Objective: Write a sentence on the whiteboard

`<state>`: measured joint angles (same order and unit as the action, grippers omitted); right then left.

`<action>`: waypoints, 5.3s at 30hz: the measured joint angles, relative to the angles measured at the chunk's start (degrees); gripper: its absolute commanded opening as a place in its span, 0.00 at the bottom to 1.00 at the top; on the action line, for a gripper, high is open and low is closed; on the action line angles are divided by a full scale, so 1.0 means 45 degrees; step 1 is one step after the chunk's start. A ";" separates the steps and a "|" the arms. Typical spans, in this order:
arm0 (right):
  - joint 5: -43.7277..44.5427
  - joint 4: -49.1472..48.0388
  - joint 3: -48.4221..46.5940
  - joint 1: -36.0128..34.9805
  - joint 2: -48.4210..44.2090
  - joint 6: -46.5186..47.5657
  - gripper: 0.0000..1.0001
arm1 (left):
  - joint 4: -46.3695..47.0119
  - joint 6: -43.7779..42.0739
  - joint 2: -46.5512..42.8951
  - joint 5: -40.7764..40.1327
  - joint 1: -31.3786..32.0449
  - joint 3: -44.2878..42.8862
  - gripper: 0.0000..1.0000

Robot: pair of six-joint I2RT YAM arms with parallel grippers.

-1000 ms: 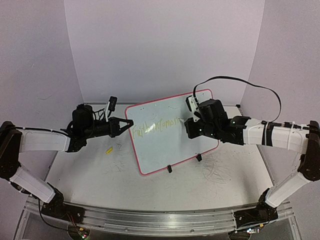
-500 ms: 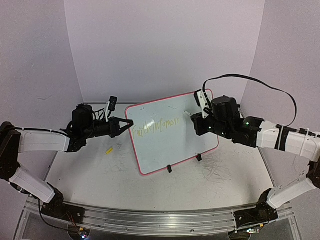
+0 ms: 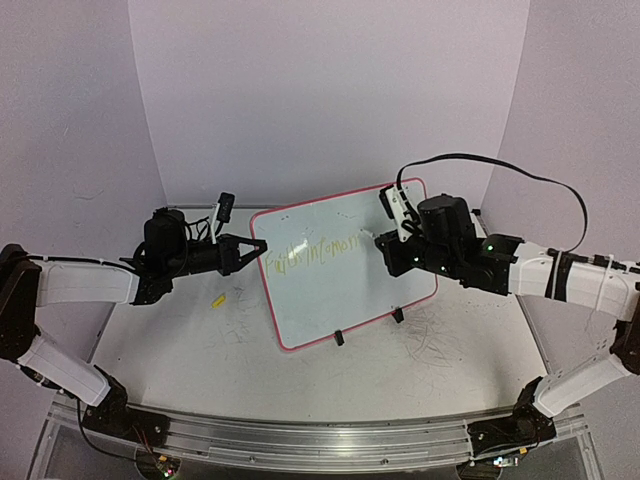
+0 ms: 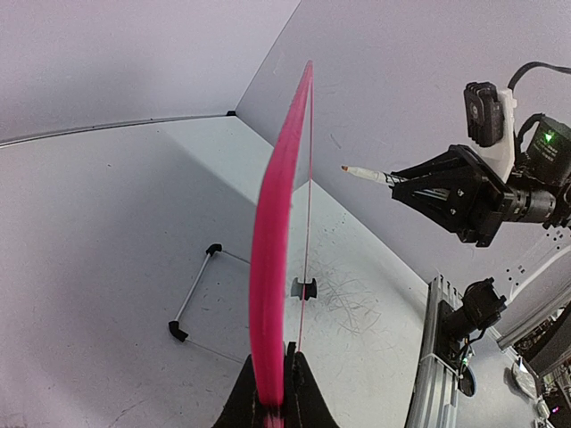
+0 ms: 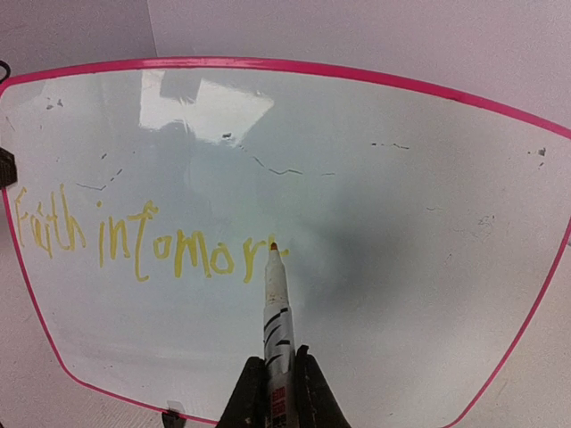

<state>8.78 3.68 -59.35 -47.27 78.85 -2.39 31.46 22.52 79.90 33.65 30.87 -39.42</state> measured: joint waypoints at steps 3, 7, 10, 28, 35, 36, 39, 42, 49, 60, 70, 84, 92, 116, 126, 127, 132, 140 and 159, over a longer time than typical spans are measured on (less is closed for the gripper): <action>-0.0161 0.0000 0.0000 0.0000 0.0057 -0.0001 0.00 | 0.0000 0.0000 0.0000 0.0000 0.0000 0.0000 0.00; -0.0209 0.0000 0.0000 0.0000 0.0138 0.0004 0.00 | 0.0000 -0.0008 0.0000 0.0000 0.0000 0.0000 0.00; -0.0183 0.0005 0.0000 0.0000 0.0166 0.0001 0.00 | 0.0000 -0.0010 0.0000 0.0000 0.0000 0.0000 0.00; -0.0157 0.0034 0.0000 0.0248 0.0500 0.0006 0.00 | -0.0003 -0.0029 0.0000 0.0000 0.0000 0.0000 0.00; 0.0132 0.0044 -0.0007 0.0248 0.0789 -0.0099 0.00 | -0.0005 -0.0036 0.0000 0.0005 0.0000 0.0000 0.00; 0.0181 0.0041 -0.0016 0.0248 0.0829 -0.0120 0.00 | -0.0005 -0.0039 0.0000 0.0006 0.0000 0.0000 0.00; 0.0291 0.0034 -0.0071 0.0248 0.0938 -0.0151 0.00 | -0.0005 -0.0043 0.0000 0.0010 0.0000 0.0000 0.00; 0.0349 0.0034 -0.0187 0.0248 0.1039 -0.0151 0.00 | -0.0005 -0.0044 0.0000 0.0010 0.0000 0.0000 0.00; 0.0512 -0.0077 -0.0478 0.0248 0.1237 -0.0168 0.00 | -0.0005 -0.0049 0.0000 0.0010 0.0000 0.0000 0.00; 0.0409 -0.0095 -0.0529 0.0248 0.1407 -0.0539 0.00 | -0.0087 -0.0039 0.0000 -0.0068 0.0000 0.0000 0.00; 0.0173 0.0095 -0.0255 0.0240 0.1356 -0.0881 0.00 | -0.0096 -0.0039 0.0000 -0.0081 0.0000 0.0000 0.00; 0.0762 0.0336 -0.0112 0.0233 0.1262 -0.1067 0.00 | -0.0214 -0.0044 0.0000 -0.0083 0.0010 -0.0073 0.00; 0.0898 0.0104 -0.0136 0.0238 0.1265 -0.1095 0.00 | -0.0219 -0.0044 0.0000 -0.0079 0.0010 -0.0073 0.00; 0.0464 -0.0141 -0.0340 0.0336 0.1139 -0.1104 0.00 | -0.0228 -0.0058 0.0000 -0.0078 0.0019 -0.0078 0.00; 0.0246 -0.0124 -0.0248 0.0801 0.0664 -0.1008 0.00 | -0.0324 -0.0073 0.0000 -0.0072 0.0024 -0.0136 0.00; 0.0150 -0.0126 -0.0248 0.0801 0.0668 -0.0967 0.00 | -0.0325 -0.0073 0.0000 -0.0069 0.0024 -0.0136 0.00; -0.0143 -0.0147 -0.0253 0.0797 0.0739 -0.0839 0.00 | -0.0329 -0.0108 0.0000 -0.0068 0.0024 -0.0141 0.00; -0.0132 -0.0139 -0.0249 0.0797 0.1035 -0.0838 0.00 | -0.0332 -0.0138 0.0000 -0.0063 0.0024 -0.0147 0.00; -0.0106 -0.0026 0.0458 0.0772 0.0938 -0.1080 0.00 | -0.0361 -0.0124 0.0024 -0.0077 0.0024 -0.0170 0.00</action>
<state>8.31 3.57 -57.29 -43.79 83.08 -7.25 29.84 21.96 80.01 33.30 30.98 -40.18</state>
